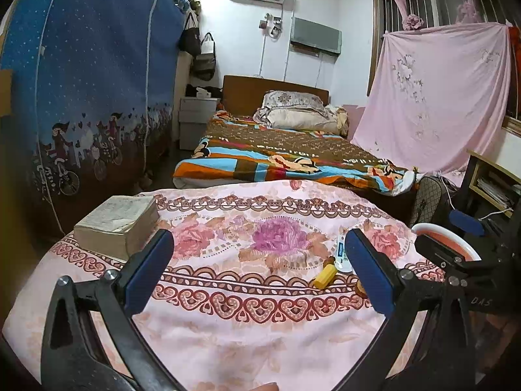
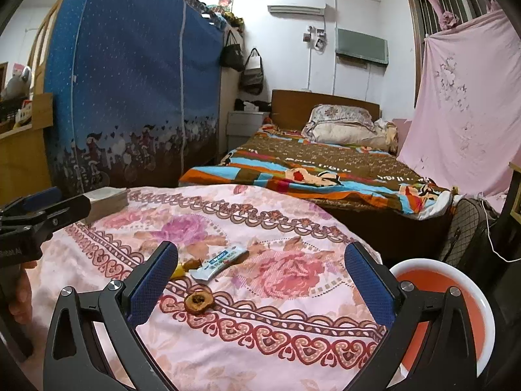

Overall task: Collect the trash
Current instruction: 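Bring both tools back over the yellow cap and dried fruit slice, then grasp the yellow cap with the left tool while the right tool grasps the fruit slice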

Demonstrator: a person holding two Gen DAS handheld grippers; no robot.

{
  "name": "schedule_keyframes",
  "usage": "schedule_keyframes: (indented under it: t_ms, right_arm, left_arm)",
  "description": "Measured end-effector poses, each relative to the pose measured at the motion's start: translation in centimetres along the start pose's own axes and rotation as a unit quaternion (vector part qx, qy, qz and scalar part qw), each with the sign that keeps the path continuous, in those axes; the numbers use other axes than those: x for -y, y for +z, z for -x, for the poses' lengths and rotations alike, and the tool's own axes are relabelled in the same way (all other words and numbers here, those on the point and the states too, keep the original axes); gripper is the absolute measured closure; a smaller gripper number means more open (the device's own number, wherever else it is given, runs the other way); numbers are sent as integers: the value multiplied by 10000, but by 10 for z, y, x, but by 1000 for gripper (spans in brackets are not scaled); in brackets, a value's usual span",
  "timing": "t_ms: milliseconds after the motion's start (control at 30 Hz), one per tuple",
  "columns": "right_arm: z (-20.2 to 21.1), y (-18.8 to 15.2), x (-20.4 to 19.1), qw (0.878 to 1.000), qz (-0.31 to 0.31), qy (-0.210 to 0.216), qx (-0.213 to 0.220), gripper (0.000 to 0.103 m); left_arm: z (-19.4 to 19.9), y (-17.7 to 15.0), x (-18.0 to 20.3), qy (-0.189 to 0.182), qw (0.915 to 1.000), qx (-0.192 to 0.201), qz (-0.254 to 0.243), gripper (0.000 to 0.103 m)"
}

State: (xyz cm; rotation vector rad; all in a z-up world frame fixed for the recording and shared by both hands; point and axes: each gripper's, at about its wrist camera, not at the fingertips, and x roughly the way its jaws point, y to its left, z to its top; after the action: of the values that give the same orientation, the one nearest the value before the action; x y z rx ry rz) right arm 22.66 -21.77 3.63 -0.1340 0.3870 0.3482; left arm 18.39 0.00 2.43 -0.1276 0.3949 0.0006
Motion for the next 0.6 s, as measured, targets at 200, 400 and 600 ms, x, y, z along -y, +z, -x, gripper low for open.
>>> schedule_keyframes:
  t_ms: [200,400,600]
  right_arm:
    - [-5,-2,-3,9997,73,84,-197,1]
    - [-13,-5,-5,9986,156,191,-458,30]
    - [-23,-11,-4,9954,137,455,-831,49]
  left_arm:
    - [-8,-2,3,-67,9995,-248,-195,14]
    - [-22,-7,9,-285,9968,-650,-357,31]
    - [-42,-12,19,-672,9885,-1233,-561,53]
